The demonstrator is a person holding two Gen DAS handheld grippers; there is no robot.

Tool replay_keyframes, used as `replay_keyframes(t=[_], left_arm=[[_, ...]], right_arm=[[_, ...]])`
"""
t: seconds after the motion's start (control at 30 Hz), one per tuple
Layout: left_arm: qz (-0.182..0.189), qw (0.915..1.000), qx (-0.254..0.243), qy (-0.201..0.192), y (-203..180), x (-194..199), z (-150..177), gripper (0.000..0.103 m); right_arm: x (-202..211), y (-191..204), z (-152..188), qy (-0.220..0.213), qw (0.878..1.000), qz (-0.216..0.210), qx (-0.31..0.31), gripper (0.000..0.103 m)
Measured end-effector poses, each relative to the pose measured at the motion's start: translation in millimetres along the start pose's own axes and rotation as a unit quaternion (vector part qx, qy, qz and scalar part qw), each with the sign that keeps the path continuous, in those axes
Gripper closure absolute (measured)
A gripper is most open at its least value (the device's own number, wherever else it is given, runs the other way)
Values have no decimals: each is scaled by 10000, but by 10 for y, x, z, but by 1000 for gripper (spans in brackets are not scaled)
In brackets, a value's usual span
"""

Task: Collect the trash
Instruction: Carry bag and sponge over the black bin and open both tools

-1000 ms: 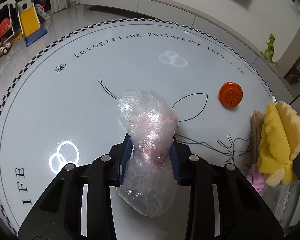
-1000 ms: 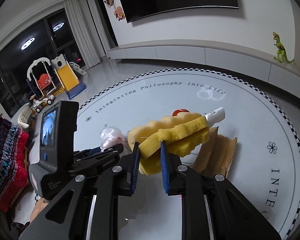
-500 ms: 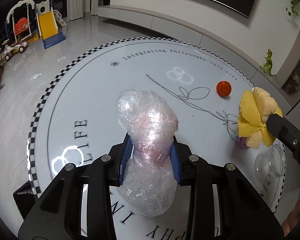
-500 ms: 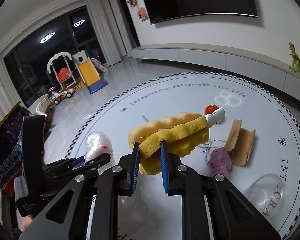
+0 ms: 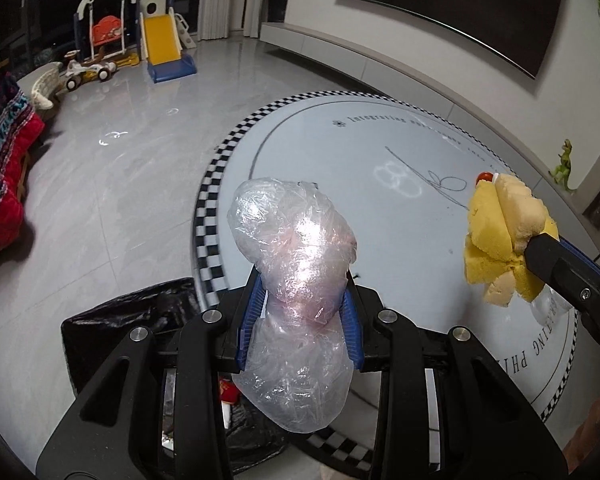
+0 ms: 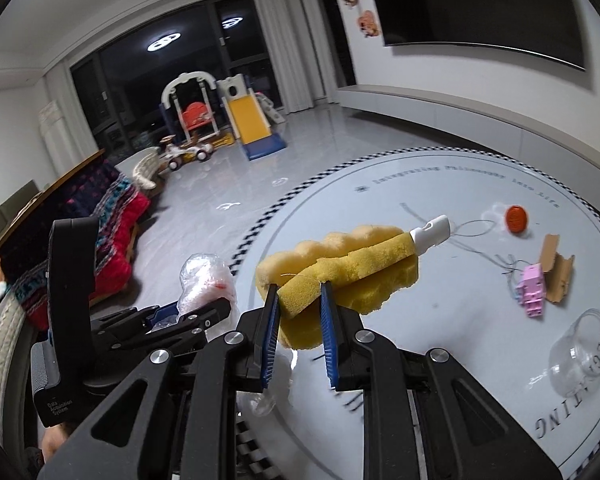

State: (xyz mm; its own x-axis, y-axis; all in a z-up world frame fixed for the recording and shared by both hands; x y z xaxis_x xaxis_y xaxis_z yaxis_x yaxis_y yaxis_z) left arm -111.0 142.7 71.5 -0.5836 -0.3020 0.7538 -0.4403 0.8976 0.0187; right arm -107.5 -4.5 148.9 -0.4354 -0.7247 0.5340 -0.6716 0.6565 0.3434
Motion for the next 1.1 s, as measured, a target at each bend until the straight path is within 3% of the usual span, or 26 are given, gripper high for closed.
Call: replay_keyframes(t=[0.47,0.87,0.93,0.97,1.0,1.03,1.1], left_arm=[[-944,9910,950,63,1285,317,648,68],[-1555,9711,1719,561,2186,245,1263,68],[-1585,9694,1775,602,2243,243,1306,65],[-1616,9688,1759,661,2262,217,1312,54],[-1705,9670,1735,760,2281,181,1318,15],[-1793,9653,1729,790,2298,167,1331,7],[-1941,9619,1802,678,2357,167,1322,6]], right_arm=[[-360,1184,427,757,9885,-1139,651,82],[-781,1741,969,1751,9631,-1831,912,82],[-899,1820,1047,2070,9539,-1943,973,79],[-960,1829,1083,2236,9499,-1951,983,74],[-1018,1827,1100,2356,9486,-1899,926,67],[-1035,1804,1091,2346,9512,-1813,850,46],[-992,1752,1059,2137,9577,-1765,770,42]])
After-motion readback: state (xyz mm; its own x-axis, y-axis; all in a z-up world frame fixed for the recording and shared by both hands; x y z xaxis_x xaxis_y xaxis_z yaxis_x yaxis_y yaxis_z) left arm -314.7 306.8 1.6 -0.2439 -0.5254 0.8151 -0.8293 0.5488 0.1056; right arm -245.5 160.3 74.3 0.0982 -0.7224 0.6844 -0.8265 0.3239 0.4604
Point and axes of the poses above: each gripper's, at about its wrist camera, not at the fingertips, and x roughly against the way its jaws point, y to its left, z to its underside, the point moved 2 cm from there along -x, roughly the way its jaws point, and after that the axes turned 13 degrees about -z, right-handed, at the moved point
